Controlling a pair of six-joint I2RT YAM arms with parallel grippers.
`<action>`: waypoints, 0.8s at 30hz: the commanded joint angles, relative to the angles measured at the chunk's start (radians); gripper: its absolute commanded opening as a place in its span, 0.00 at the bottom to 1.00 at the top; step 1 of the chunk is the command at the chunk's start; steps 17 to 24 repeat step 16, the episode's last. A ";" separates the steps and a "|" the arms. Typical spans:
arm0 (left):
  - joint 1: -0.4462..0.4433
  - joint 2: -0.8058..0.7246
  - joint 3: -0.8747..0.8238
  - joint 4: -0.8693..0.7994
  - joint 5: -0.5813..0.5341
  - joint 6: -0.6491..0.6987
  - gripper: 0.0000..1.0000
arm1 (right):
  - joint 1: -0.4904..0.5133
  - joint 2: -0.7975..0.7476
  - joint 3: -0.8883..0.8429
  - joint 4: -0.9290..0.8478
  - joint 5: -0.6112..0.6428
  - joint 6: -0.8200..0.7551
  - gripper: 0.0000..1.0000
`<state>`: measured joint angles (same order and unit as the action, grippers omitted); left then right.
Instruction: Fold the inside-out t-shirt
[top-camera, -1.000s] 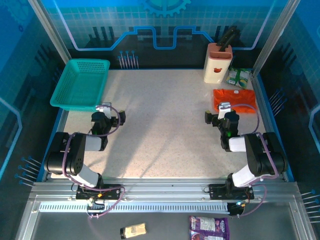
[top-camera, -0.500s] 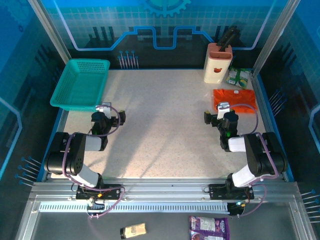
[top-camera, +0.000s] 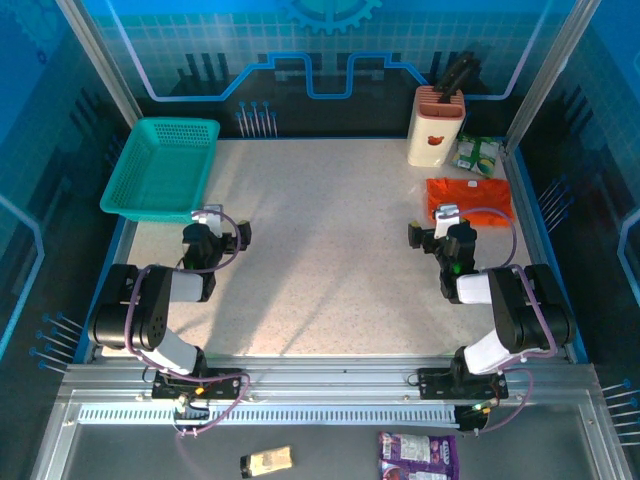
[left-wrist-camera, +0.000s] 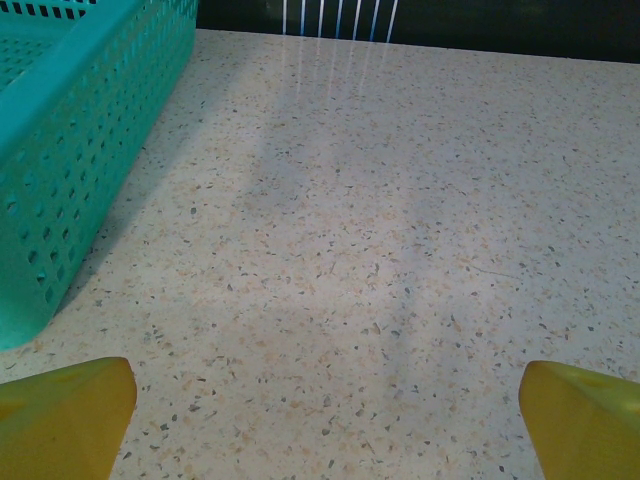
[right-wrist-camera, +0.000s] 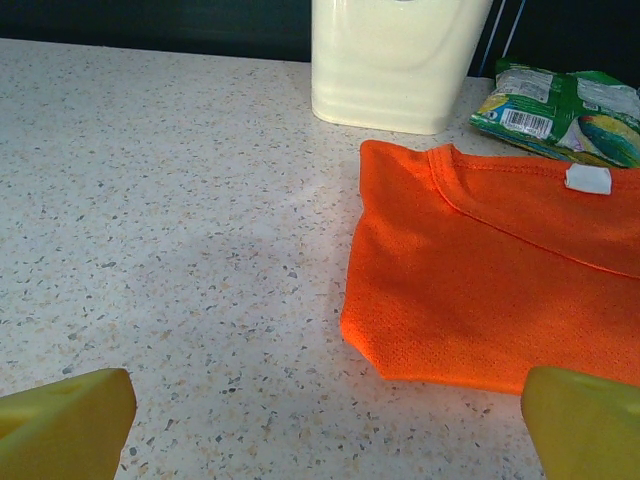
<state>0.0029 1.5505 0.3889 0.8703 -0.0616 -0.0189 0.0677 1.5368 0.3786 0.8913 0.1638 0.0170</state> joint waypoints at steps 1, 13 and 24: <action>0.002 -0.003 -0.002 0.035 0.022 0.019 0.99 | 0.015 0.006 0.008 0.027 -0.001 -0.017 1.00; 0.002 -0.003 -0.002 0.036 0.022 0.019 0.99 | 0.026 0.006 0.006 0.030 -0.039 -0.045 1.00; 0.002 -0.003 -0.002 0.035 0.022 0.019 0.99 | 0.022 0.007 0.007 0.028 -0.042 -0.040 1.00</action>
